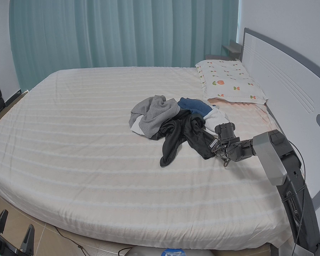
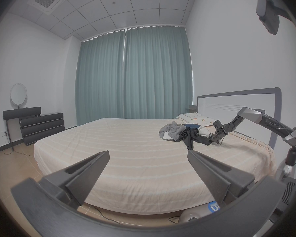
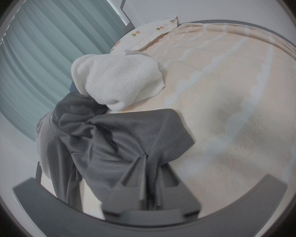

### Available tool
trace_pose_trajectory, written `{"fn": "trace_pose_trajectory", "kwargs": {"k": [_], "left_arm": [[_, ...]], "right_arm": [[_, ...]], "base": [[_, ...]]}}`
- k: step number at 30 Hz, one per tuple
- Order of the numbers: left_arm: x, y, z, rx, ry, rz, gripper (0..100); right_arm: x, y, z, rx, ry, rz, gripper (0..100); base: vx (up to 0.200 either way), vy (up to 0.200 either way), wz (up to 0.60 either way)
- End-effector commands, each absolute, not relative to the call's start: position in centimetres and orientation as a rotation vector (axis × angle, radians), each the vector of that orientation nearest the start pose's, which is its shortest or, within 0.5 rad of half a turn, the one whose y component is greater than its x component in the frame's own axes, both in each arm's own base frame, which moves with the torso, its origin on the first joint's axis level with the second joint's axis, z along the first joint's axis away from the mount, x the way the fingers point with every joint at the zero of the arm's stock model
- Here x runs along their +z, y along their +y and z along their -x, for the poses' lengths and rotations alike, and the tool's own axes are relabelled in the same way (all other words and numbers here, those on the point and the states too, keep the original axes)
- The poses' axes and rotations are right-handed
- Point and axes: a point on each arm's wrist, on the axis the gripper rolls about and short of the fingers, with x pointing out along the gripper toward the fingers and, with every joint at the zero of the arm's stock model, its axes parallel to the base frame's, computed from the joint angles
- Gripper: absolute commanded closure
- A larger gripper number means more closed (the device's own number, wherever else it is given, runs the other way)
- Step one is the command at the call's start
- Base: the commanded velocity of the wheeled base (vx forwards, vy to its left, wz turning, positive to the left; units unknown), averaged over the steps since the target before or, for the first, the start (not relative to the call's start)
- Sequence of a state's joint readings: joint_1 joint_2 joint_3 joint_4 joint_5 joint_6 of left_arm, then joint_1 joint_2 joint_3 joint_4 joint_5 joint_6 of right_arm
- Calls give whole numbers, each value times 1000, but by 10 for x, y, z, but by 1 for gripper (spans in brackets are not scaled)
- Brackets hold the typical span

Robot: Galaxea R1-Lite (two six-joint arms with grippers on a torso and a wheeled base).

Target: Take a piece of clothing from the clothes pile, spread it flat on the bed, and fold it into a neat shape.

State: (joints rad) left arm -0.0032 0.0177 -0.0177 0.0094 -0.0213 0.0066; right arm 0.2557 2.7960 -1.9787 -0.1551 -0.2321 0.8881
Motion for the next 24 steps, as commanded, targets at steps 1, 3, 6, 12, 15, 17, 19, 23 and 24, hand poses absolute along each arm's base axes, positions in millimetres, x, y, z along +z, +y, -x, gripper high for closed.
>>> {"fn": "trace_pose_trajectory", "kwargs": {"k": [1, 3, 6, 12, 15, 17, 19, 23, 24], "left_arm": [[75, 0, 23, -25, 8, -6, 0], [75, 0, 23, -25, 8, -8, 0], [75, 0, 23, -25, 8, -6, 0], [75, 0, 23, -25, 8, -8, 0], [75, 0, 23, -25, 8, -6, 0], [75, 0, 23, -25, 8, -11, 0], [75, 0, 23, -25, 9, -14, 0], [75, 0, 23, -25, 8, -11, 0], [75, 0, 23, -26, 8, -9, 0]], "right_arm": [[-9, 130, -501, -252, 624, -718, 100], [1, 128, -489, -227, 622, -729, 100], [14, 123, -471, -182, 594, -744, 100], [57, 107, -403, -28, 533, -753, 100], [70, 104, -375, 33, 531, -760, 100], [78, 104, -356, 70, 532, -764, 100], [83, 104, -339, 102, 531, -767, 100], [95, 108, -312, 175, 509, -768, 100], [104, 108, -294, 222, 482, -756, 100]], "base": [[0, 0, 0], [0, 0, 0], [0, 0, 0], [0, 0, 0], [0, 0, 0], [0, 0, 0], [0, 0, 0], [0, 0, 0], [0, 0, 0]]}}
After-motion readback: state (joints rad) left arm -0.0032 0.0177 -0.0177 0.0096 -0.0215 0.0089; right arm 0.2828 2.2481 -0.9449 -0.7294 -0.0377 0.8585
